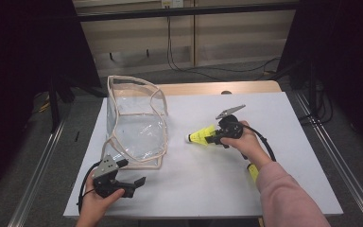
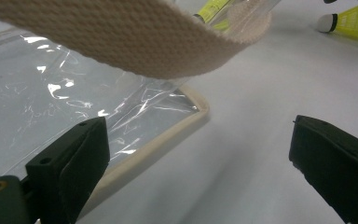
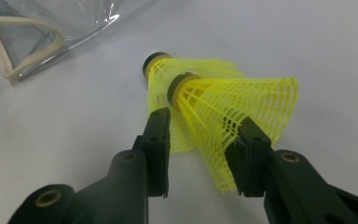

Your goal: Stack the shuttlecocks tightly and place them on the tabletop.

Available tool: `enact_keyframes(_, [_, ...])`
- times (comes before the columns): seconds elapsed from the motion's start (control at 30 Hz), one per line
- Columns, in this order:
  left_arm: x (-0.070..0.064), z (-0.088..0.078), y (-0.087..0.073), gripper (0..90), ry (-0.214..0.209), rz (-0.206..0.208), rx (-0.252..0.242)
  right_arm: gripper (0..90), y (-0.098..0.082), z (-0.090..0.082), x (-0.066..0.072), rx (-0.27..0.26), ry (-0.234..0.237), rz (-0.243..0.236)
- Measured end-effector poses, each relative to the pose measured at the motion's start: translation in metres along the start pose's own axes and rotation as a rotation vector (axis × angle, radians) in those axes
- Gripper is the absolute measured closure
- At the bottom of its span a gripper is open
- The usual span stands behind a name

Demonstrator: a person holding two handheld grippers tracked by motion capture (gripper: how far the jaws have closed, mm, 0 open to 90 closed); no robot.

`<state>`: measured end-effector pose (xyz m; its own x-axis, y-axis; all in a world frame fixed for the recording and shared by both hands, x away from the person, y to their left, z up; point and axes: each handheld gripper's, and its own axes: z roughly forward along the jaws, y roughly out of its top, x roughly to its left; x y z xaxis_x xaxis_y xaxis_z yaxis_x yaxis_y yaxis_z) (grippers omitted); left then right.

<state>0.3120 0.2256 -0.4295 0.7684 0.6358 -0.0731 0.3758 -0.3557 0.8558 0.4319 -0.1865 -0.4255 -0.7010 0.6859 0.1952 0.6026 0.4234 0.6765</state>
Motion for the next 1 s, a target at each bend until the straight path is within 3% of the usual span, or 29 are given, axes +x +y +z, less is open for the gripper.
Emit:
enact_keyframes(0.17, [0.000,0.000,0.000,5.0,0.001,-0.001,-0.001,59.6,0.000,-0.002,0.001,0.014,-0.013,-0.006])
enact_keyframes(0.2, [0.000,-0.001,0.000,5.0,0.001,0.002,0.002,59.6,0.000,-0.003,0.002,0.016,0.002,0.008])
enact_keyframes(0.3, [0.000,-0.001,0.000,5.0,0.001,0.002,0.001,59.3,-0.001,-0.005,0.001,0.029,-0.006,-0.011])
enact_keyframes(0.47, [0.000,0.000,0.000,5.0,0.005,0.004,0.001,62.9,-0.004,-0.009,0.000,0.024,-0.016,-0.018])
enact_keyframes(0.73, [0.000,0.000,0.001,5.0,0.010,0.011,0.012,83.1,-0.008,-0.018,-0.005,0.013,0.000,-0.007])
enact_keyframes(1.0, [0.000,0.000,0.001,5.0,0.010,0.009,0.010,88.1,-0.006,-0.013,-0.001,0.017,0.014,-0.029])
